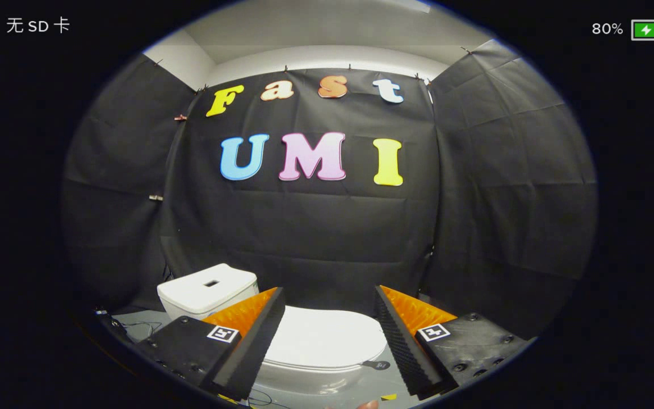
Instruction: Open the toilet lid.
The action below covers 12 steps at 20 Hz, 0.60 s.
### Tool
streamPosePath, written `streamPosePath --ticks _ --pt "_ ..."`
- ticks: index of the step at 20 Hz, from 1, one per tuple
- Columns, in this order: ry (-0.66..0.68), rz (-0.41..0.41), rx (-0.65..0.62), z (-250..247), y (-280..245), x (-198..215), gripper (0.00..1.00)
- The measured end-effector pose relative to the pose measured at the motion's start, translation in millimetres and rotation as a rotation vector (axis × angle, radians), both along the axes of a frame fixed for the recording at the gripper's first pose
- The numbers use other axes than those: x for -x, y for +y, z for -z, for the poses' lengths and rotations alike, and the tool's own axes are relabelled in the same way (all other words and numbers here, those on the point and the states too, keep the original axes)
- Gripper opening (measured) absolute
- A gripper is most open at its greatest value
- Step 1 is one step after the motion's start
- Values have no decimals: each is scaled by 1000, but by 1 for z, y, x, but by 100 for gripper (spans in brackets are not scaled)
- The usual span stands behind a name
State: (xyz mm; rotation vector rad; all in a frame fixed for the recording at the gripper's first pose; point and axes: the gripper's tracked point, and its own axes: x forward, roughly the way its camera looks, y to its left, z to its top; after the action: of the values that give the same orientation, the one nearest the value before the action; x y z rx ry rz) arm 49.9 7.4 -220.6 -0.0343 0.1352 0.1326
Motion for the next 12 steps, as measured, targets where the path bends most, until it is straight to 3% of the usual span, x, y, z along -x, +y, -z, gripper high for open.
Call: streamPosePath --ticks 5,12 --pt "101 -43 -110 63 -10 -15 99" --pt "218 12 -199 131 -54 -47 99"
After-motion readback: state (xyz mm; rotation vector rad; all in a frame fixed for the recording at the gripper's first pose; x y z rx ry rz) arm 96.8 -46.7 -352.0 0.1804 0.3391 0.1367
